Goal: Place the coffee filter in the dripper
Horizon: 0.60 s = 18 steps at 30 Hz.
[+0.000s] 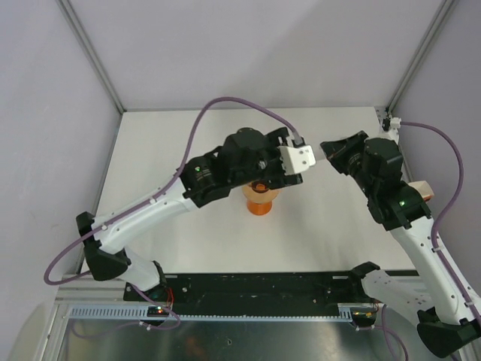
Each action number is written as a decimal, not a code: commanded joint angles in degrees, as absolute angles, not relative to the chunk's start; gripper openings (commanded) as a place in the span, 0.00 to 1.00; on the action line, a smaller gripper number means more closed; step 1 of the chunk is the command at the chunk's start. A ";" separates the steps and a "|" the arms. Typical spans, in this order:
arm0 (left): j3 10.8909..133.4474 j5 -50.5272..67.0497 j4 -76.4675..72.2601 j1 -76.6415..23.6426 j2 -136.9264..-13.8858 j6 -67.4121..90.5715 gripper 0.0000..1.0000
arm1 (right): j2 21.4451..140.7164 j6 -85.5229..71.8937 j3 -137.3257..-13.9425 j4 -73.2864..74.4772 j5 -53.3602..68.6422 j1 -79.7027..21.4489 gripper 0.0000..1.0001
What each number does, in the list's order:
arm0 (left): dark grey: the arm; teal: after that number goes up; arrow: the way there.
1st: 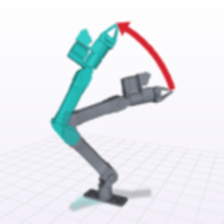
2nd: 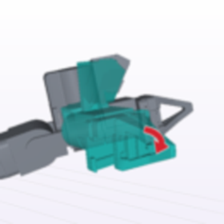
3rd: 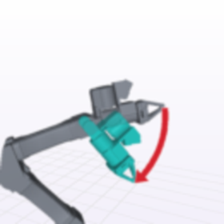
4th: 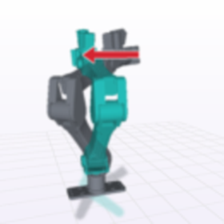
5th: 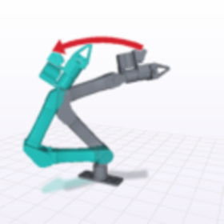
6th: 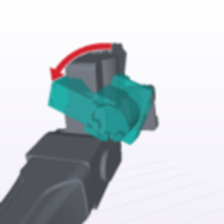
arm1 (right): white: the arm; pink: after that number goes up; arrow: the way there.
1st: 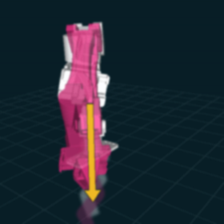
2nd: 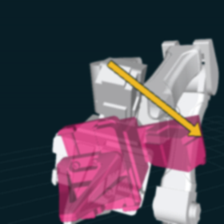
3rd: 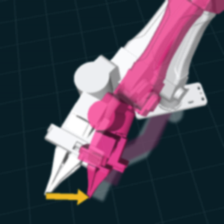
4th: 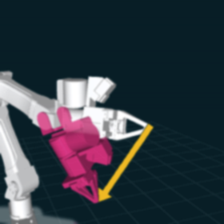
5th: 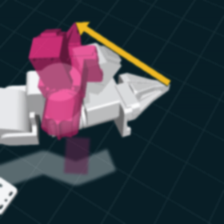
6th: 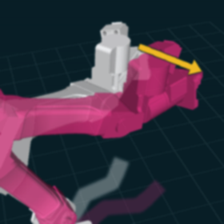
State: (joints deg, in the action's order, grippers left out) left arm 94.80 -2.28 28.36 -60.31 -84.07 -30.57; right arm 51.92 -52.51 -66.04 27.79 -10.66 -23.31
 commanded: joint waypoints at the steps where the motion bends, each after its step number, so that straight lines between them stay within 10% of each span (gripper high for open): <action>1: 100.27 -7.99 26.90 -63.25 -86.52 -34.75 0.78 | 51.55 -55.74 -68.29 24.07 -12.94 -25.53 0.00; 18: 99.61 -12.30 20.91 -64.01 -91.36 -35.30 0.64 | 51.00 -57.76 -68.22 22.43 -13.43 -29.25 0.00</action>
State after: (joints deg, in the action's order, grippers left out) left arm 98.91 -10.68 24.40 -63.72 -91.00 -34.04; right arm 51.90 -56.47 -66.04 24.86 -11.66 -28.62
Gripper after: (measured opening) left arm 0.655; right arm 0.009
